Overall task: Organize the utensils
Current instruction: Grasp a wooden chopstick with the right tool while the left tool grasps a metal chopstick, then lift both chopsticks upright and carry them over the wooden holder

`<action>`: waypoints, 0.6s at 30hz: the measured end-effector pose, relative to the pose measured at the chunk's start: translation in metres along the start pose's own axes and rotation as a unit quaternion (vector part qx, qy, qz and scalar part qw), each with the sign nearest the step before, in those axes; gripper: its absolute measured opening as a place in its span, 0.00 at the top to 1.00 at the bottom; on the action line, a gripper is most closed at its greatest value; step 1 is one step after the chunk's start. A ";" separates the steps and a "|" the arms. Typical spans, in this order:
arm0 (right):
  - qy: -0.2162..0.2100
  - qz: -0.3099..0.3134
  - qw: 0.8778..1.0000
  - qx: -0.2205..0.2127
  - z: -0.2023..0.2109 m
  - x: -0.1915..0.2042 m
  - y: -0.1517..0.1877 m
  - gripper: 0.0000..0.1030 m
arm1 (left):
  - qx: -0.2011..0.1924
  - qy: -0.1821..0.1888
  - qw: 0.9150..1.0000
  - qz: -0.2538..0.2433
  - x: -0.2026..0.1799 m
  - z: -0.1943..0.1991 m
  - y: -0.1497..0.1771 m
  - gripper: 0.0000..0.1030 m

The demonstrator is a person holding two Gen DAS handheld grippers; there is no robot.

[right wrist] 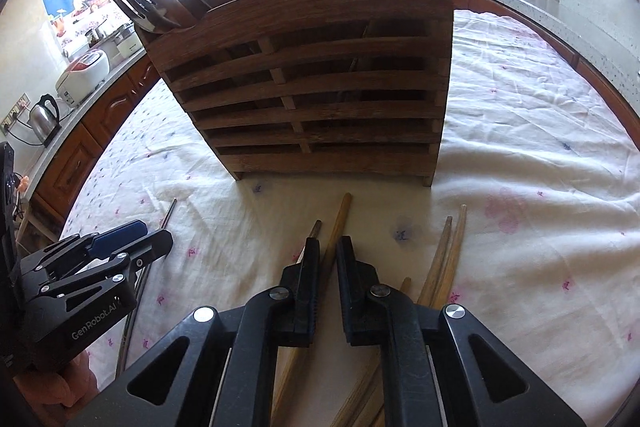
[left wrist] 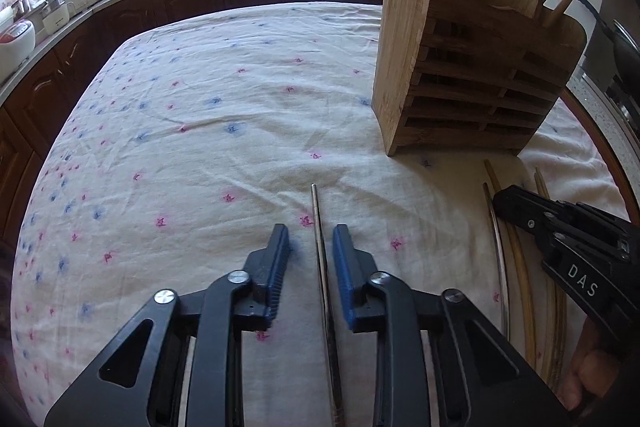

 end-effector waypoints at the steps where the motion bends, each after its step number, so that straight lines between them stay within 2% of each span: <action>1: 0.003 0.005 1.000 -0.003 -0.001 0.001 -0.001 0.90 | 0.001 0.002 1.000 0.002 0.001 -0.001 0.000 0.95; 6: 0.003 0.011 1.000 -0.003 0.001 0.002 0.001 0.91 | 0.001 0.026 0.999 0.022 0.002 0.005 0.004 0.96; 9: -0.023 -0.009 1.000 0.001 0.008 0.001 0.002 0.92 | -0.012 0.039 0.998 0.037 0.005 0.020 0.006 0.96; 14: -0.067 -0.019 0.997 -0.029 0.046 0.008 -0.001 0.93 | -0.049 0.074 0.994 0.068 0.011 0.058 0.003 0.96; 18: -0.096 -0.017 0.993 -0.063 0.088 0.014 -0.010 0.94 | -0.081 0.088 0.990 0.078 0.013 0.094 -0.003 0.96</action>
Point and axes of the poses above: each gripper's, at about its wrist camera, not at the fingertips, and z roughly against the way its jaws point, x to its left, y to its underside, the point moved 10 cm from there along -z, roughly the way its jaws point, and after that the axes turned 9 degrees about -z, right-handed, at the moved point
